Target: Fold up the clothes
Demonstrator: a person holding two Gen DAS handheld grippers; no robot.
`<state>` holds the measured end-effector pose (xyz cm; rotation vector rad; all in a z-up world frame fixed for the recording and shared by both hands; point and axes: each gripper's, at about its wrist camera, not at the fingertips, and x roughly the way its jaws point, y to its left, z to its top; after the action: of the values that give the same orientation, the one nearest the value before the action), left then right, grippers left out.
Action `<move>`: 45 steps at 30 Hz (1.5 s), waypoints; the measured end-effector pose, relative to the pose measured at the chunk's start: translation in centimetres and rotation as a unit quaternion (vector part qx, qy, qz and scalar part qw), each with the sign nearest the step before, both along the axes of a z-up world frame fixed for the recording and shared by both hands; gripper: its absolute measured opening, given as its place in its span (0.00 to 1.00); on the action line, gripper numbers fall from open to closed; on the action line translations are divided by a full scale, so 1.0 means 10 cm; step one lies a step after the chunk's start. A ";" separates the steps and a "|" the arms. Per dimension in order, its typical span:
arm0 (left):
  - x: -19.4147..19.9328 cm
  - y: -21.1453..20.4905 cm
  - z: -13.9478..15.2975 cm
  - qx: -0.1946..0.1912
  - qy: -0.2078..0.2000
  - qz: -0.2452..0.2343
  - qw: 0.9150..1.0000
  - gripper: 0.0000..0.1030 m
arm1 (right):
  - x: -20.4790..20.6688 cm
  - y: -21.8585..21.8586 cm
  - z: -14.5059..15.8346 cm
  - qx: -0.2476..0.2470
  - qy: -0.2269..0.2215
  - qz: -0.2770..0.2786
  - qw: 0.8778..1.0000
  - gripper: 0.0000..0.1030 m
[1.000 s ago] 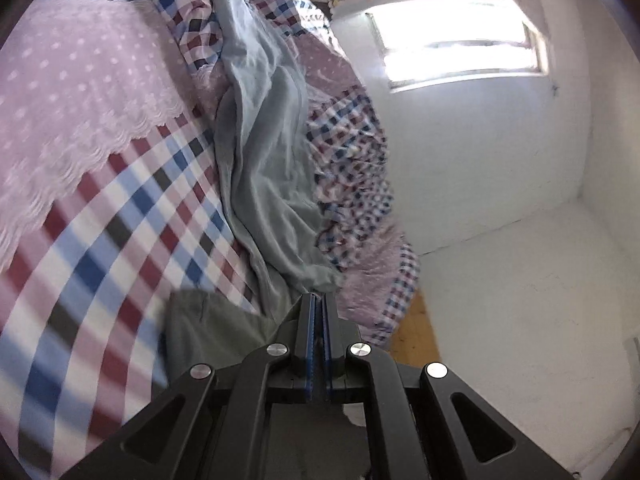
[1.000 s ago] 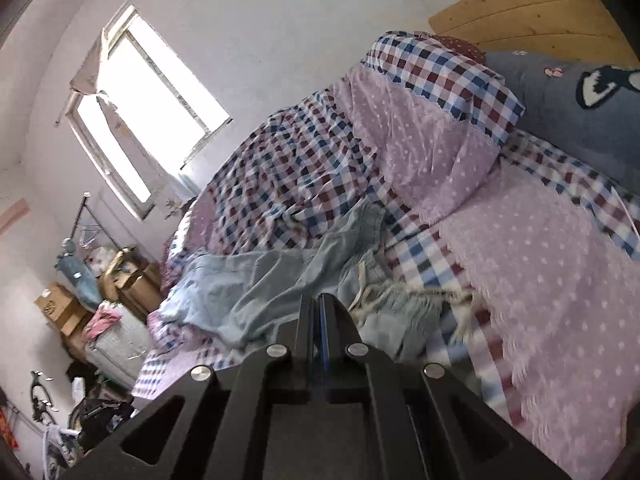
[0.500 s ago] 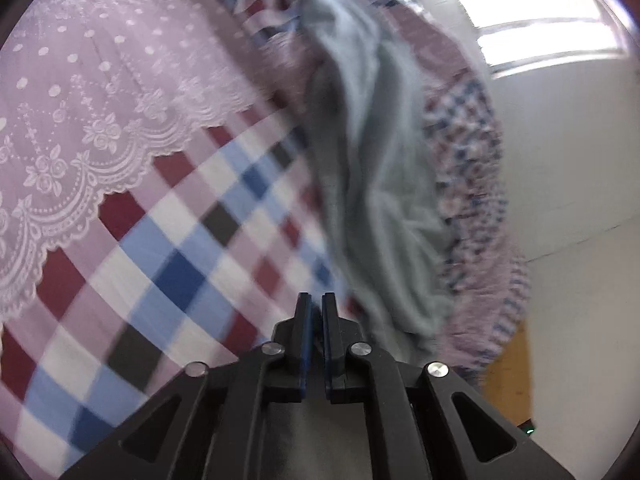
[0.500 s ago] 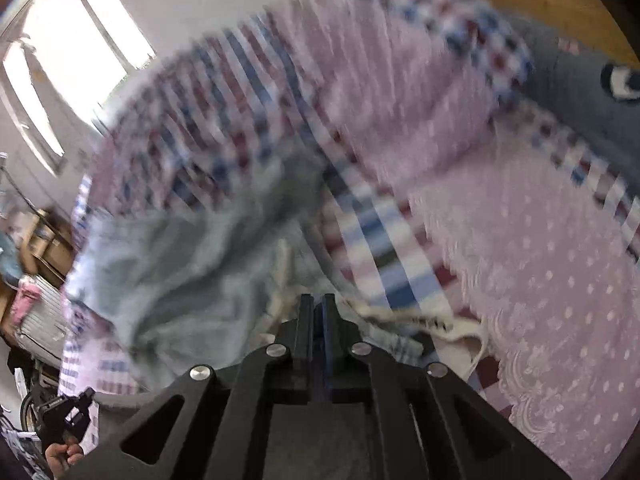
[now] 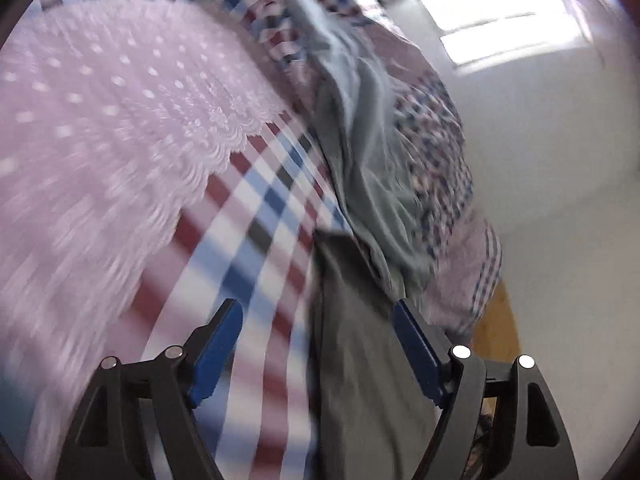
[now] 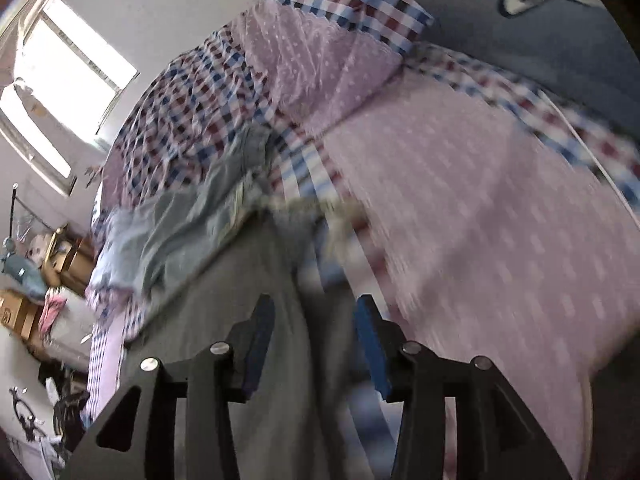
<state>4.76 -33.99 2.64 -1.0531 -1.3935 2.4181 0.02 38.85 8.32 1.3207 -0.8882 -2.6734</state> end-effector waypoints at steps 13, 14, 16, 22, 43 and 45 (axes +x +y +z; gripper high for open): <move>1.07 0.76 -0.15 0.057 -0.027 -0.009 0.998 0.79 | 1.11 -0.39 -0.34 0.089 -0.026 0.123 0.988 0.44; 1.09 0.78 -0.20 0.071 -0.030 -0.006 0.997 0.79 | 1.13 -0.40 -0.33 0.093 -0.021 0.126 0.987 0.44; 1.12 0.82 -0.25 0.084 -0.030 0.000 0.996 0.79 | 1.14 -0.45 -0.30 0.100 -0.003 0.136 0.986 0.44; 0.95 1.00 -0.27 0.097 -0.016 -0.031 0.995 0.73 | 1.08 -0.76 -0.34 0.169 -0.003 0.183 0.968 0.01; 0.81 1.09 -0.35 0.064 -0.038 -0.041 0.996 0.01 | 1.29 -0.57 -0.18 0.203 0.037 0.136 0.969 0.44; 0.81 1.07 -0.37 0.072 -0.036 -0.040 0.996 0.01 | 1.25 -0.69 -0.23 0.209 0.032 0.151 0.966 0.43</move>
<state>12.89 -23.26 -1.03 -1.1471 -1.4911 2.2082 12.56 31.93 6.01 1.2944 -0.0955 -2.7183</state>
